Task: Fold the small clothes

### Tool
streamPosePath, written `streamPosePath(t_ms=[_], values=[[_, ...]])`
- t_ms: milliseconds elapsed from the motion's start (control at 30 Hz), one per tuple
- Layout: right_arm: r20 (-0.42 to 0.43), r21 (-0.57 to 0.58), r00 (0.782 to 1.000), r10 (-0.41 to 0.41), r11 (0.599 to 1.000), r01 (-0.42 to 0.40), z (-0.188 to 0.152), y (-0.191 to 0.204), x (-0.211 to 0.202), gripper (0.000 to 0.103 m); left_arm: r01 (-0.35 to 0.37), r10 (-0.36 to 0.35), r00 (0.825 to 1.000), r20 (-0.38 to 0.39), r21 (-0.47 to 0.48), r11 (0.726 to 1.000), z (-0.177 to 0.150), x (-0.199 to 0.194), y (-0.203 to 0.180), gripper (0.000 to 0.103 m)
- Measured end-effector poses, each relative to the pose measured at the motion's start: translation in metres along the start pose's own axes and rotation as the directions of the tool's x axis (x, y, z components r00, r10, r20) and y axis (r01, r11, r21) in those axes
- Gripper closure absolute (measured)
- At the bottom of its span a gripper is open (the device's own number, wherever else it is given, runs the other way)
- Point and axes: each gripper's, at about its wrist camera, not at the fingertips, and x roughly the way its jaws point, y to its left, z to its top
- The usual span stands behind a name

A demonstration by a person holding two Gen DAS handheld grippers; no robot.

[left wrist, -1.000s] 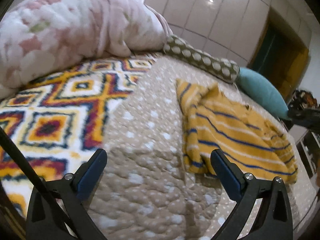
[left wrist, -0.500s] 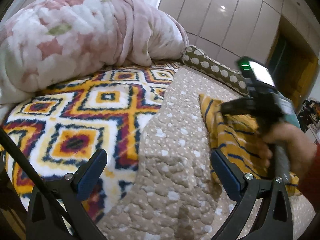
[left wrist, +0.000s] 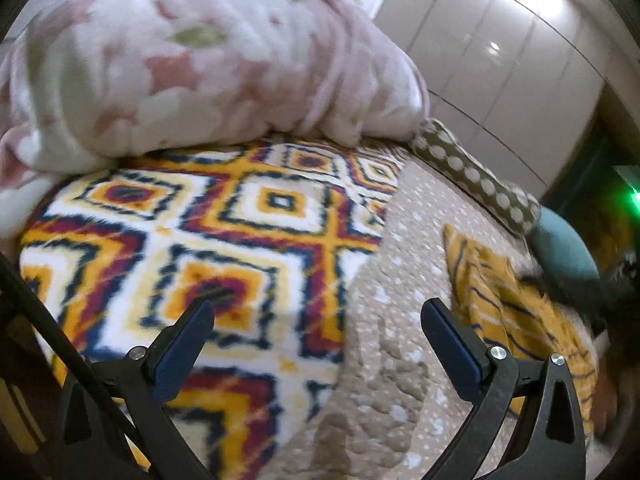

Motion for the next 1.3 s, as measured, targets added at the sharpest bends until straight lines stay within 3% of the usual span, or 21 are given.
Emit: streamPosePath(t_ms=[200,300,400,433,467,533,700,833,900,967,1100,1200,1300], values=[[0.030,-0.167,0.994,0.107,0.981,-0.101,-0.064,0.059,-0.040,0.061,-0.047,0.047,0.999,-0.001,-0.045,0.998,0.002,-0.002,0.017,0.000],[0.019,-0.221,0.993,0.120,0.969,-0.113,-0.073,0.083,-0.032,0.062,-0.067,0.067,0.998,0.006,-0.038,0.997,0.001,-0.003,0.018,0.000],[-0.007,-0.265,0.998,0.059,0.962,-0.059,-0.076,0.097,-0.007,0.062,-0.075,0.075,0.997,0.003,-0.026,0.997,0.000,-0.001,0.019,0.000],[-0.019,-0.283,1.000,0.020,0.959,-0.025,-0.077,0.101,0.005,0.066,-0.077,0.078,0.997,0.003,-0.022,0.997,0.000,0.000,0.019,0.000],[-0.026,-0.290,1.000,-0.010,0.957,0.002,-0.077,0.103,0.012,0.087,-0.081,0.081,0.997,0.004,-0.018,0.997,0.000,0.000,0.020,0.000],[-0.031,-0.256,1.000,-0.006,0.967,-0.003,-0.069,0.102,0.017,0.094,-0.093,0.093,0.996,0.016,-0.017,0.996,0.002,0.000,0.022,0.000],[-0.026,-0.127,0.990,0.141,0.982,-0.143,-0.037,0.106,0.006,0.095,-0.118,0.120,0.992,0.037,-0.058,0.991,0.008,-0.002,0.034,0.000],[-0.033,-0.022,0.973,0.227,0.974,-0.227,-0.030,0.084,0.002,0.090,-0.119,0.122,0.992,0.031,-0.071,0.990,0.008,-0.002,0.041,0.000],[0.010,0.013,0.968,0.250,0.968,-0.250,-0.035,0.066,-0.020,0.080,-0.118,0.121,0.992,0.031,-0.072,0.990,0.007,-0.003,0.041,0.000],[0.048,0.015,0.978,0.204,0.979,-0.205,-0.044,0.057,-0.042,0.061,-0.115,0.117,0.993,0.032,-0.077,0.990,0.007,-0.003,0.041,0.000],[0.013,-0.074,0.996,0.085,0.994,-0.083,-0.070,0.055,-0.049,0.056,-0.104,0.106,0.994,0.029,-0.066,0.992,0.006,-0.003,0.036,0.000],[-0.036,-0.157,0.999,0.024,0.987,-0.029,-0.094,0.067,-0.033,0.055,-0.103,0.105,0.994,0.032,-0.056,0.993,0.005,-0.004,0.033,0.000],[-0.034,-0.228,0.998,-0.060,0.972,0.051,-0.105,0.086,-0.015,0.056,-0.104,0.106,0.994,0.029,-0.062,0.993,0.005,-0.004,0.033,0.000]])
